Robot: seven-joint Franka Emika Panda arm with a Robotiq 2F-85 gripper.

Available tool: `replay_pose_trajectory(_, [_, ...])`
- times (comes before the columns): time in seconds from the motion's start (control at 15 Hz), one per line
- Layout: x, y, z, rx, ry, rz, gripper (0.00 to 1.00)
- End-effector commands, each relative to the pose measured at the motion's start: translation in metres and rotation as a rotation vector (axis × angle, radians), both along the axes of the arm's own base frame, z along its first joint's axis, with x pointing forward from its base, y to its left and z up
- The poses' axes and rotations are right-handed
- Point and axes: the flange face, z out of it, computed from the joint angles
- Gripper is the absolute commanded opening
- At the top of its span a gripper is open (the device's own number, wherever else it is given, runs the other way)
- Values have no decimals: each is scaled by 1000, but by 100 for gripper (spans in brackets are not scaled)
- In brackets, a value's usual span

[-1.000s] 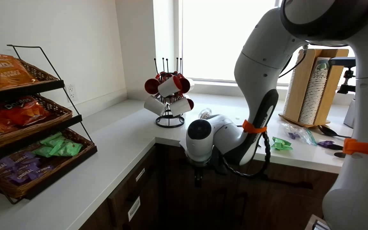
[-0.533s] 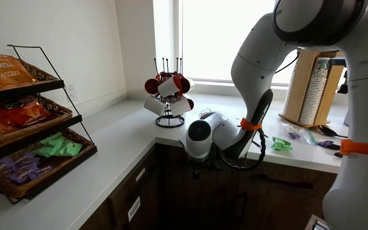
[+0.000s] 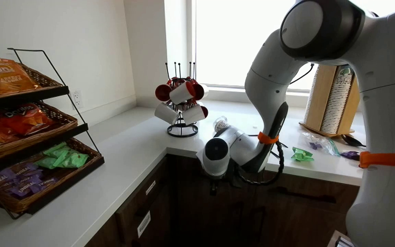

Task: Open the top drawer

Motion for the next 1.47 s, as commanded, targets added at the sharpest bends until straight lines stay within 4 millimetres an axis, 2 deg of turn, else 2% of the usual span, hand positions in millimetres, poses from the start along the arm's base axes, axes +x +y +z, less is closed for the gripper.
replay_pose_trajectory(0.0, [-1,-5,-17,-2,-6,-5,100])
replay_pose_trajectory(1.0, [-8,-26,-52,-12,-29,54,100])
replay_pose_trajectory(1.4, [-15,-27,-60,1,19,35,100])
